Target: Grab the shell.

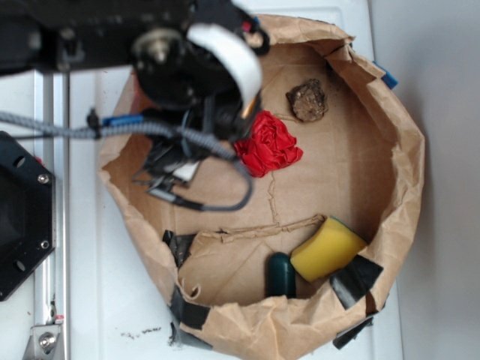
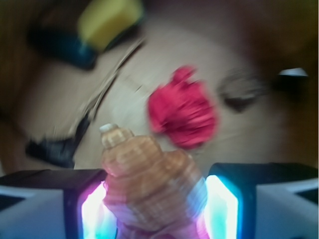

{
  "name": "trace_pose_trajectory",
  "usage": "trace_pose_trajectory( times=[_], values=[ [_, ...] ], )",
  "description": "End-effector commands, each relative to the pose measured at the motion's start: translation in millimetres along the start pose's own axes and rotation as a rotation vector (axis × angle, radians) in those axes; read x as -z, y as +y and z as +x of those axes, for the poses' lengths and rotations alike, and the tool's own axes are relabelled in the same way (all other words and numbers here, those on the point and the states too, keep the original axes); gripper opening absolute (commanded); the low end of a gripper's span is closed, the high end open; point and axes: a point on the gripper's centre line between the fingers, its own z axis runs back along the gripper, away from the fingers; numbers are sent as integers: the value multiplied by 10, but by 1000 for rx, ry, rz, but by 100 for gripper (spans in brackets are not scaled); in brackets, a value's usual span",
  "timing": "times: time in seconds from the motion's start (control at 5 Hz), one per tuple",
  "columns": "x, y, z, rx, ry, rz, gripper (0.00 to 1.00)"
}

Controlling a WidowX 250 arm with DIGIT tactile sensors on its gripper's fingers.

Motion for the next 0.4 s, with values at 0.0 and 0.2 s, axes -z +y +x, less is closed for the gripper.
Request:
trace_pose_trajectory(
  times=[0.0,0.2],
  values=[
    [-595,70,210,-276,-93,14,0],
    [-602,53,239,-325,-88,10,0]
  ],
)
